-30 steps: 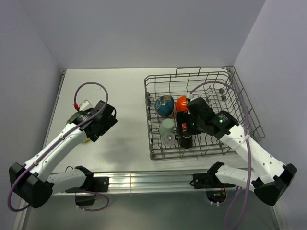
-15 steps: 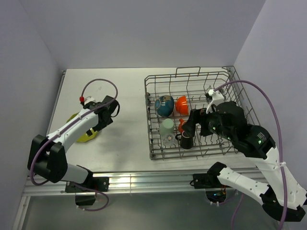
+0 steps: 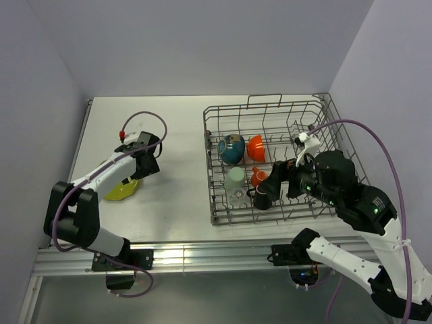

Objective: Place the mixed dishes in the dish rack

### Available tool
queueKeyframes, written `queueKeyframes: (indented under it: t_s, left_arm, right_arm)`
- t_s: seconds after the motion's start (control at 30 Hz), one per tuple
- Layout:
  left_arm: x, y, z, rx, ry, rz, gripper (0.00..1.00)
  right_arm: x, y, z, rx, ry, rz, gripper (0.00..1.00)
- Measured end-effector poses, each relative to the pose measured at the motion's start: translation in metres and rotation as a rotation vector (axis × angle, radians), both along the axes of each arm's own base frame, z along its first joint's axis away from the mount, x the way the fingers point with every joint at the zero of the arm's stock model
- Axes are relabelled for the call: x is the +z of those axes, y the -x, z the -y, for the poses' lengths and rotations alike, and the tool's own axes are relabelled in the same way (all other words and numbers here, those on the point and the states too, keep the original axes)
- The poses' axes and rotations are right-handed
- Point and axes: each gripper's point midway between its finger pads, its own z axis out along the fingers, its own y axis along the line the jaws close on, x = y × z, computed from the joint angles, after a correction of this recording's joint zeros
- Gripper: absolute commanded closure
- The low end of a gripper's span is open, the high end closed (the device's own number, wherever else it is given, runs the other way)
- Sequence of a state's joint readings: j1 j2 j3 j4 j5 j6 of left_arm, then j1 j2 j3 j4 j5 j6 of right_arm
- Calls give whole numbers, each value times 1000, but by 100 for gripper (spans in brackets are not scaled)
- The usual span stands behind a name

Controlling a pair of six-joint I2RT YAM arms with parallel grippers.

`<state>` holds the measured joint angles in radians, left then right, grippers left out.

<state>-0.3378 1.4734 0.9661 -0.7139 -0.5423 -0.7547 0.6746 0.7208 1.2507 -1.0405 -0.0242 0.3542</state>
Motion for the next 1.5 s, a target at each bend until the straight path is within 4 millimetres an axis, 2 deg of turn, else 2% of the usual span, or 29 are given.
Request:
queueKeyframes:
  t_s: [0.1, 0.33, 0.53, 0.77, 1.17, 1.3, 1.4, 1.43, 1.47, 1.5]
  left_arm:
    - [-17, -2, 1, -39, 15, -45, 8]
    - [-51, -12, -9, -32, 41, -119, 10]
    - [-53, -44, -5, -23, 87, -101, 14]
    - [-55, -86, -18, 75, 88, -102, 17]
    - [-55, -71, -38, 207, 59, -59, 26]
    - [-55, -68, -42, 220, 34, -74, 47]
    - [-56, -68, -46, 214, 2, -97, 59]
    - [-57, -68, -47, 209, -9, -104, 65]
    - [-57, -68, -49, 208, -24, -111, 78]
    - [-57, -69, -51, 207, -41, -117, 85]
  right_arm:
    - [1, 1, 1, 4, 2, 10, 0]
    - [-1, 3, 4, 9, 9, 24, 0]
    - [-8, 2, 5, 11, 26, 18, 0]
    - [-8, 0, 6, 0, 34, 23, 0]
    - [-4, -2, 12, -27, 42, 45, 0]
    - [-3, -3, 12, -28, 43, 46, 0]
    - [-3, -3, 12, -29, 43, 46, 0]
    - [-3, -3, 12, -30, 43, 46, 0]
    - [-3, -3, 13, -31, 44, 47, 0]
    - [-3, -3, 13, -33, 45, 47, 0]
